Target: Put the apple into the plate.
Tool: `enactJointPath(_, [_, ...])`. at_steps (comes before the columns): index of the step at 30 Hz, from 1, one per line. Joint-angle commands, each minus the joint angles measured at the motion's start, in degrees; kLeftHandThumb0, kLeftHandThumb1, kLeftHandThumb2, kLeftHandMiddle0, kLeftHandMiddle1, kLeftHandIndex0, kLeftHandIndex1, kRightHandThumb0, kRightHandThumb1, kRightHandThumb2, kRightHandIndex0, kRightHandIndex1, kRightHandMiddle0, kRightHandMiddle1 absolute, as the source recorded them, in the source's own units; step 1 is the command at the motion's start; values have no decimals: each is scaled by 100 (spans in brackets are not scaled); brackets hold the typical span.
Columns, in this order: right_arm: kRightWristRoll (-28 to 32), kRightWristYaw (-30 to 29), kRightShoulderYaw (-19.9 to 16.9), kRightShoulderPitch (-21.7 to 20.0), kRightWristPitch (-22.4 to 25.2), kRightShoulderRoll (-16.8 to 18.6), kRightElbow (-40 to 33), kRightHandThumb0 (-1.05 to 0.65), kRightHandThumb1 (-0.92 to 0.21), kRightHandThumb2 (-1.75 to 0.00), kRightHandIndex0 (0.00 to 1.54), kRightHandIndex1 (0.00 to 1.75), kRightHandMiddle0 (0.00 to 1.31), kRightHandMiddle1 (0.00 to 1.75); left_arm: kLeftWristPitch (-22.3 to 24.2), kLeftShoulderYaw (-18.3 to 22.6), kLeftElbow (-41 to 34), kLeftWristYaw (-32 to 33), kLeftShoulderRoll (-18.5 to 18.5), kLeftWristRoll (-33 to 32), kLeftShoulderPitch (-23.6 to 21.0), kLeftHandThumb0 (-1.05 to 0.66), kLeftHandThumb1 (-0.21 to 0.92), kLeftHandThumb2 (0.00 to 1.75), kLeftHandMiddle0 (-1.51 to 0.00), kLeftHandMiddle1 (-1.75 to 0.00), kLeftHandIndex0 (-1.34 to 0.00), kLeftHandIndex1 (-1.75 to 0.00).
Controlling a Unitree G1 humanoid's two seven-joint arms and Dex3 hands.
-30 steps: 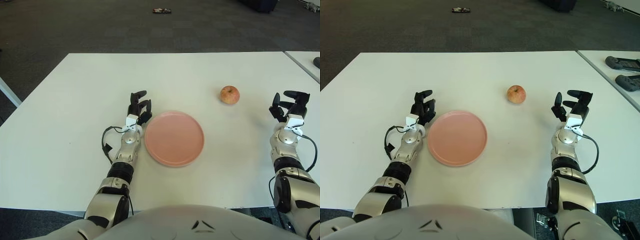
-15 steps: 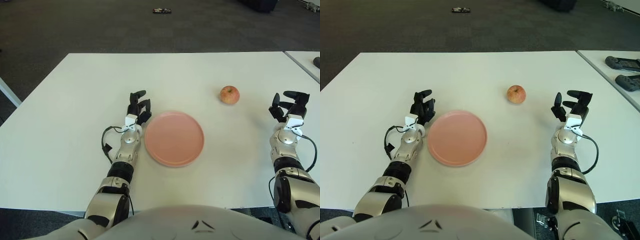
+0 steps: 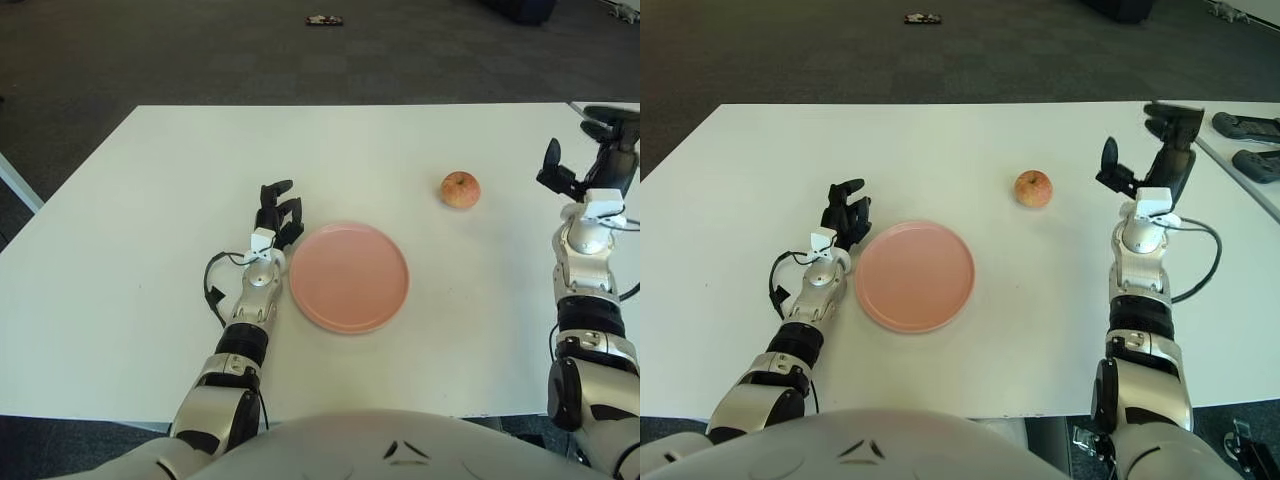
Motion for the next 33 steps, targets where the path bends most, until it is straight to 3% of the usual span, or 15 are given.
enactJointPath(1, [-937, 244, 175, -296, 111, -309, -2974, -43, -42, -118, 9, 88, 0, 130, 233, 73, 232, -48, 86, -51, 139, -80, 92, 59, -28, -79, -3, -123])
enactJointPath(6, [-982, 291, 159, -254, 273, -249, -3143, -43, -42, -118, 9, 88, 0, 130, 229, 78, 227, -54, 78, -60, 141, -79, 92, 59, -28, -80, -3, -123])
enactJointPath(7, [-1345, 291, 435, -1047, 447, -591, -2015, -43, -42, -118, 9, 88, 0, 130, 230, 81, 226, -56, 74, -65, 143, -78, 92, 59, -28, -80, -3, -123])
enactJointPath(8, [-1619, 295, 639, -1638, 585, -846, -1180, -58, -59, -99, 6, 63, 0, 98, 231, 83, 225, -58, 72, -69, 143, -78, 92, 58, -28, -80, -3, -123])
enactJointPath(9, [-1809, 294, 808, -2203, 710, -994, -501, -63, -66, -91, 5, 54, 0, 86, 233, 88, 224, -62, 68, -76, 144, -78, 92, 58, -28, -80, -3, -123])
enactJointPath(12, [-2004, 194, 1072, -3148, 883, -943, 357, -80, -85, -69, 1, 26, 0, 47, 241, 102, 218, -80, 56, -100, 146, -78, 92, 58, -27, -80, -3, -123])
enactJointPath(15, [-2283, -46, 1374, -3817, 1065, -673, 769, -82, -90, -64, 0, 19, 0, 34, 245, 109, 210, -100, 45, -119, 153, -78, 92, 58, -27, -80, -3, -123])
enactJointPath(17, [-2338, -164, 1466, -4025, 973, -645, 1098, -81, -91, -63, 0, 17, 0, 30, 242, 108, 205, -112, 43, -123, 160, -78, 92, 58, -27, -80, -3, -122])
enactJointPath(21, [-2402, -269, 1624, -3950, 770, -632, 1471, -78, -92, -60, 1, 16, 0, 30, 233, 92, 194, -123, 51, -102, 180, -78, 92, 57, -27, -80, -2, -122])
enactJointPath(28, [-2386, -317, 1975, -4229, 438, -656, 2080, -74, -92, -57, 2, 16, 0, 35, 250, 72, 183, -107, 56, -53, 186, -78, 92, 58, -27, -80, -1, -122])
enactJointPath(31, [-2527, -304, 2362, -4474, 362, -365, 2495, -73, -92, -56, 2, 17, 0, 30, 256, 74, 194, -95, 47, -50, 177, -78, 92, 58, -27, -80, -1, -122])
enactJointPath(33, [-2498, -103, 2486, -4561, 276, -414, 2679, -74, -92, -58, 3, 17, 0, 24, 261, 77, 202, -90, 39, -54, 168, -79, 92, 58, -28, -81, -1, -122])
